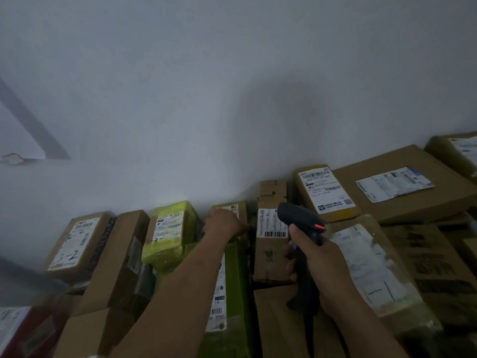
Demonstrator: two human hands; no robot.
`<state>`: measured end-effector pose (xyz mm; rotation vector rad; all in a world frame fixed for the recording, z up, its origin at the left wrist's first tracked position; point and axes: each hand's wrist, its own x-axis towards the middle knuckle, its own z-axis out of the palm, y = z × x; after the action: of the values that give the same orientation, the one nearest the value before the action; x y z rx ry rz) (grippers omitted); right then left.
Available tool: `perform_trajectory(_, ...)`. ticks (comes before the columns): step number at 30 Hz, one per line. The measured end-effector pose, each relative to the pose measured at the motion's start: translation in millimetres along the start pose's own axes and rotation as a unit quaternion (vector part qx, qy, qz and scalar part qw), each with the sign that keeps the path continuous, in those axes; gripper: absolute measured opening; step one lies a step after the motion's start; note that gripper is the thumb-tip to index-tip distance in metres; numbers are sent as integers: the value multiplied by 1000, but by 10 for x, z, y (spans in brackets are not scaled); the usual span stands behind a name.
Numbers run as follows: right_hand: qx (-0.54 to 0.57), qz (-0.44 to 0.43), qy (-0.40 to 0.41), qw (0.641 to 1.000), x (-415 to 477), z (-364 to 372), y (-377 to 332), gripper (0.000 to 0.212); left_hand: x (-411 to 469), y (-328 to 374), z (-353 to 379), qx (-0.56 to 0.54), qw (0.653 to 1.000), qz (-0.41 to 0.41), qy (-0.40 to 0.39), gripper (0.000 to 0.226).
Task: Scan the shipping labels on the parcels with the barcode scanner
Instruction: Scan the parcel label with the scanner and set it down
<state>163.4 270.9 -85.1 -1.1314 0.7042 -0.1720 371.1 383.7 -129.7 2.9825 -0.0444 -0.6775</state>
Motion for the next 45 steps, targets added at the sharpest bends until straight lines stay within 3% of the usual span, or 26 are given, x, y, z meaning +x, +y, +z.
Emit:
perform_trajectory(2,13,3,-5,1000,45,5,-5,37,50,25,34,0,999,-38,-29,146)
perform_trajectory(6,22,5,-15,1000,67,-9,9,38,-69,63,10,-5,999,-49,-23,136)
perform_trajectory(10,24,11,-23,999,38,-21,-25,36,-167,9,-24,-94,994,-42,27,125)
perform_trajectory(14,29,2,-39,999,-55,-32,-93,31,-330,-88,-150,-196,976,-10,99,113)
perform_trajectory(18,36,-14,-64,997,-232,-45,-210,37,-566,-198,-439,-337,934,17,115,127)
perform_trajectory(20,34,-26,-81,996,-337,-29,-283,44,-684,-281,-554,-382,913,43,136,124)
perform_trajectory(23,23,-48,-82,995,-504,40,-386,49,-1045,-364,-754,-411,886,101,188,105)
perform_trajectory(27,-8,-66,-106,992,-835,179,-503,59,-1833,-409,-927,-393,877,166,222,112)
perform_trajectory(31,42,-64,-94,993,-1261,232,-630,59,-2482,-602,-973,-479,835,203,178,106)
perform_trajectory(35,105,-47,-109,987,-1776,183,-717,40,-2860,-955,-994,-499,819,260,108,66)
perform_trajectory(37,117,-37,-109,987,-1996,161,-688,48,-2994,-1148,-943,-514,807,289,32,73)
perform_trajectory(39,121,-28,-92,988,-2247,157,-643,68,-3172,-1344,-912,-533,791,297,-40,85)
perform_trajectory(42,106,-38,-88,990,-2636,168,-613,79,-3411,-1612,-893,-550,785,279,-53,88)
perform_trajectory(45,45,-69,-109,991,-2992,195,-620,57,-3612,-1865,-936,-548,794,263,-11,78)
